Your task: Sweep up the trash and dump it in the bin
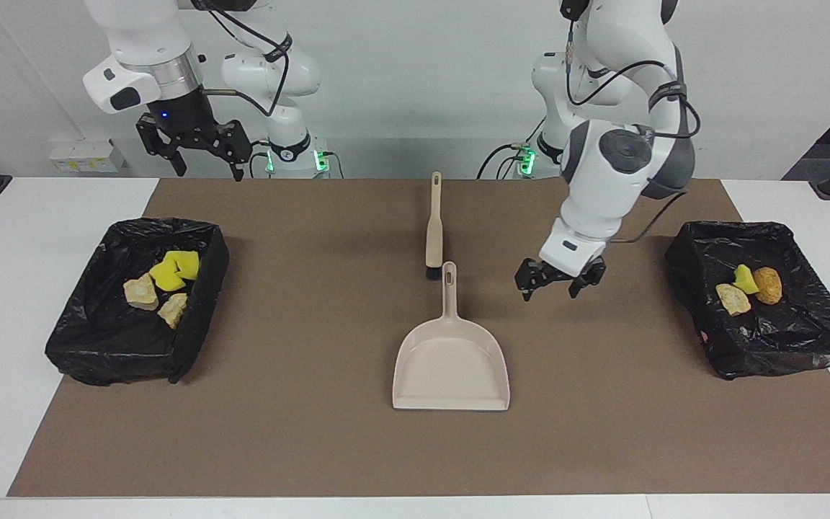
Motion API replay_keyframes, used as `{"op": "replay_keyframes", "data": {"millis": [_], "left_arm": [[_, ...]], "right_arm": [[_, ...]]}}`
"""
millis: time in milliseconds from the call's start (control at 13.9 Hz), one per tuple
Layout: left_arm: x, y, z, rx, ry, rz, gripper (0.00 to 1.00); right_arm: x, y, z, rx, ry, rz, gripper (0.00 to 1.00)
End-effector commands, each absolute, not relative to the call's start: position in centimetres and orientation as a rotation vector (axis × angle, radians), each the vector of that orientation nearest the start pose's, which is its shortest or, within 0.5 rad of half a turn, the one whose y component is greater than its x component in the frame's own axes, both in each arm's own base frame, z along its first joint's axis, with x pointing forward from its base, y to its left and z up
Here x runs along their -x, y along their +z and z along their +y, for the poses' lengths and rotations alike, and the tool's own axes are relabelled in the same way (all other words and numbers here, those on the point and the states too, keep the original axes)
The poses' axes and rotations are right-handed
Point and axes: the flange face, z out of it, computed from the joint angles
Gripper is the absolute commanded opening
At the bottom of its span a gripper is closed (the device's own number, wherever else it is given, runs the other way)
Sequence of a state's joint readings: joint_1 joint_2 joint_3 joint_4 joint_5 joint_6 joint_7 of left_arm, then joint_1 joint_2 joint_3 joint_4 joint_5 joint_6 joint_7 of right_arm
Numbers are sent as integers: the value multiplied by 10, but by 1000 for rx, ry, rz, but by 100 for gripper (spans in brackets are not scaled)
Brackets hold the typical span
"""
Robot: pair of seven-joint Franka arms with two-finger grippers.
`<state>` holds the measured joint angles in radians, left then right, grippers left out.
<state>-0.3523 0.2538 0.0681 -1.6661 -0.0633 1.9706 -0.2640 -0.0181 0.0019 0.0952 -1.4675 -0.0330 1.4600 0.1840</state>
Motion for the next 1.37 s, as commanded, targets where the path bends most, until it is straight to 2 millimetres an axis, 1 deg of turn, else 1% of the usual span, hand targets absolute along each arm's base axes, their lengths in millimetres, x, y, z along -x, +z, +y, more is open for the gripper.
{"op": "replay_keyframes", "data": {"millis": [0,144,216,360,505,577,721,937,1009,1081,1153,1225,1298], "left_arm": [[-609,484,-119,3178,10,113,98],[-606,499,-72,3179,42,147,98],[-601,512,-55,3185,41,131,99],[-587,535,-39,3191,55,103,100],[-573,556,-30,3194,57,110,100],[-566,566,-16,3197,62,92,100],[-553,584,7,3202,52,139,99],[-534,595,54,3211,114,183,99],[-532,605,58,3205,81,183,99],[-533,620,56,3196,34,177,100],[-534,640,47,3188,-13,201,100],[-531,647,40,3188,2,218,100],[-530,649,32,3196,12,183,100]], "right_arm": [[-543,663,34,3151,-1,198,100],[-543,663,34,3151,-1,198,100],[-543,663,34,3150,-3,198,100],[-543,663,34,3150,-3,201,100],[-543,663,34,3150,-3,203,100],[-543,664,34,3149,-6,213,100],[-543,663,34,3150,-3,206,100],[-543,663,34,3152,-3,206,100],[-543,663,34,3152,-3,206,100],[-543,663,33,3150,-3,208,100],[-543,663,33,3151,-3,208,100],[-543,663,33,3151,-3,208,100],[-543,663,33,3151,-3,208,100]]}}
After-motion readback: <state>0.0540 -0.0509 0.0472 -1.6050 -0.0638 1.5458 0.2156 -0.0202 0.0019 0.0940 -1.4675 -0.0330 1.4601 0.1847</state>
